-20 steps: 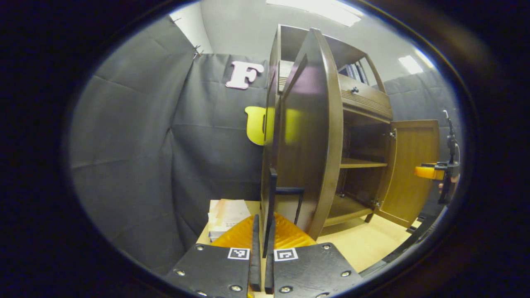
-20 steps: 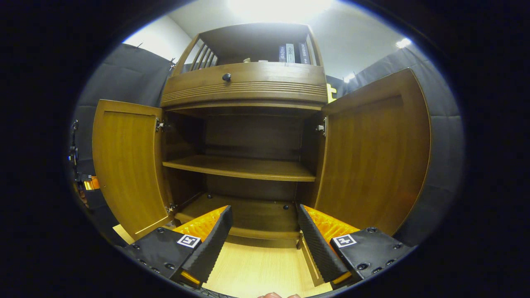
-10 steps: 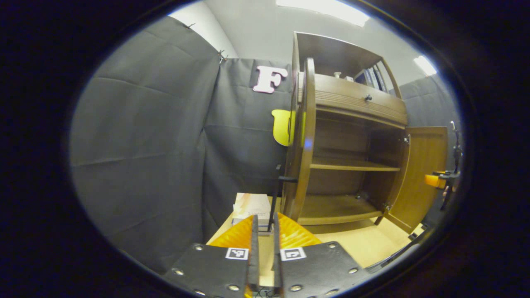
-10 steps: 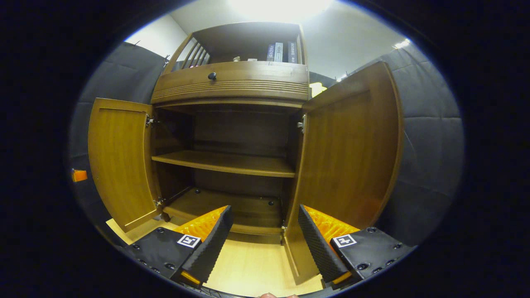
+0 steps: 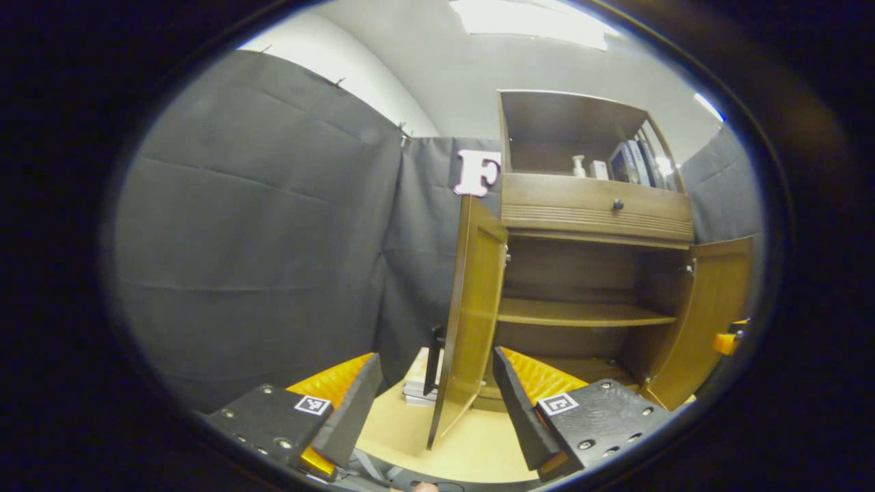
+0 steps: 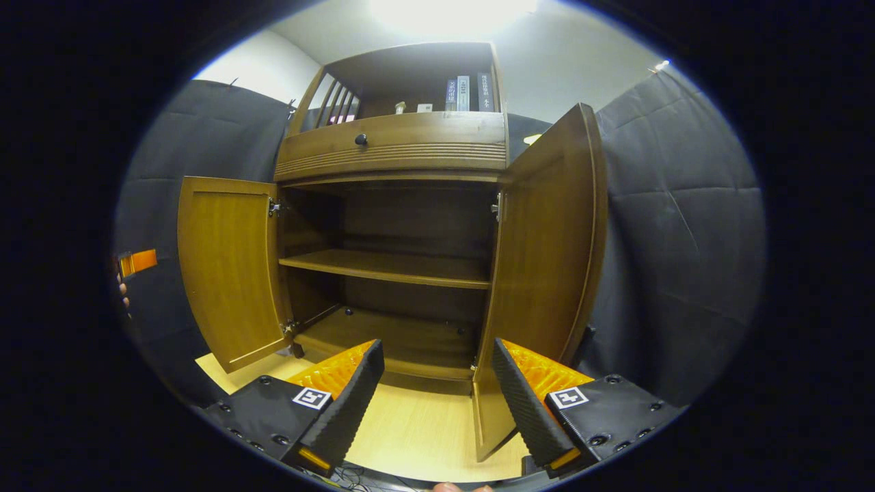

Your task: Open the right door of the double-door shoe cabinet with the right hand, and open the left door with the left hand.

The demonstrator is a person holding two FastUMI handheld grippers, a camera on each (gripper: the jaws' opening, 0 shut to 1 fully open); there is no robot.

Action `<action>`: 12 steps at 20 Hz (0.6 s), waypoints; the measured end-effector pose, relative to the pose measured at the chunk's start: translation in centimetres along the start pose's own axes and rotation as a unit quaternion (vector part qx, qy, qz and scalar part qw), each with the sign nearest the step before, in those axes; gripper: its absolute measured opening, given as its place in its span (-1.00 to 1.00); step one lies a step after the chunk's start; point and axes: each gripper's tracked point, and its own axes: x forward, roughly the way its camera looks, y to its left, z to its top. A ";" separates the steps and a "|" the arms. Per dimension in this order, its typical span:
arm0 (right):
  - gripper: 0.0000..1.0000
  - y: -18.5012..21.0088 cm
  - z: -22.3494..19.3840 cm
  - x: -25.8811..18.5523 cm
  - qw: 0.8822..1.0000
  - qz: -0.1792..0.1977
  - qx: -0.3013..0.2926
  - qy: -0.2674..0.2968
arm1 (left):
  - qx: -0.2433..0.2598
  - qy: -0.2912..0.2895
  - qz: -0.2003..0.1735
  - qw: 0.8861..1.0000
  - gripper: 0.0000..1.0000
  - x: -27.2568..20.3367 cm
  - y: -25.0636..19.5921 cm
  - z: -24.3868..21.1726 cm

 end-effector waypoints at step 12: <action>1.00 -1.9 2.5 -2.5 0.999 0.026 0.028 -0.031 | -0.020 -0.023 -0.034 0.999 0.83 -1.2 -8.7 3.4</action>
